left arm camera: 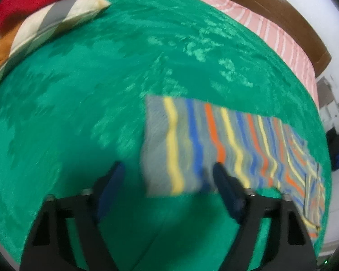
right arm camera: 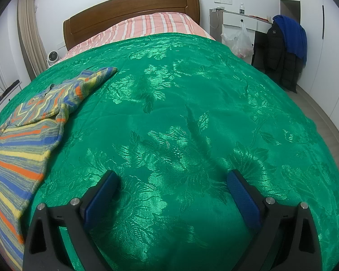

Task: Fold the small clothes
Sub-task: 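Grasp the grey-yellow sleeve cuff with the left tool and fold it across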

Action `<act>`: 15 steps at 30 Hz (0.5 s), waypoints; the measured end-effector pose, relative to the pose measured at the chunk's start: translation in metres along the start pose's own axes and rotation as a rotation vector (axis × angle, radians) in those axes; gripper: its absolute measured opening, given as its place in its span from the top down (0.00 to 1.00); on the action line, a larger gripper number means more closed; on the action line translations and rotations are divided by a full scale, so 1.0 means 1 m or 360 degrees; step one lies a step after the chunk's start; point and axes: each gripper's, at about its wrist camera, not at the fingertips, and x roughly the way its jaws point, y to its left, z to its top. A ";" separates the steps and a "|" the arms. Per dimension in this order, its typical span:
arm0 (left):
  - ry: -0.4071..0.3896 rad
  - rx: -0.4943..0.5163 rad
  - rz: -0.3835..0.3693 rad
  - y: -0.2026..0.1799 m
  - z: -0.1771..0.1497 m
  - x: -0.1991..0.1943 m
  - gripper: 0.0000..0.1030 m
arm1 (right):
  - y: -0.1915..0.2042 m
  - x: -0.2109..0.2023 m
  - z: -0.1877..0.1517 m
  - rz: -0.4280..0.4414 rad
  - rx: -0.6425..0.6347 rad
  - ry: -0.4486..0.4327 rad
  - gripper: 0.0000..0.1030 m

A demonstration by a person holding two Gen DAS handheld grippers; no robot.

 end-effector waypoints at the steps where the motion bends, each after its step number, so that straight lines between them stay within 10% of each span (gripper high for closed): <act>1: -0.0001 0.0015 0.0012 -0.008 0.005 0.006 0.75 | 0.000 0.000 0.000 0.0000 0.0000 0.0000 0.06; 2: 0.0013 0.0030 0.0031 -0.013 0.008 0.009 0.94 | 0.000 0.000 0.000 0.0000 0.0000 0.0000 0.06; 9: -0.0336 0.0572 -0.0104 -0.154 0.002 -0.073 0.95 | -0.001 -0.001 -0.001 0.0000 0.0000 -0.0008 0.06; 15: -0.0406 0.1195 -0.0350 -0.317 -0.072 -0.106 0.93 | -0.001 -0.002 -0.001 -0.0003 -0.0002 -0.0004 0.06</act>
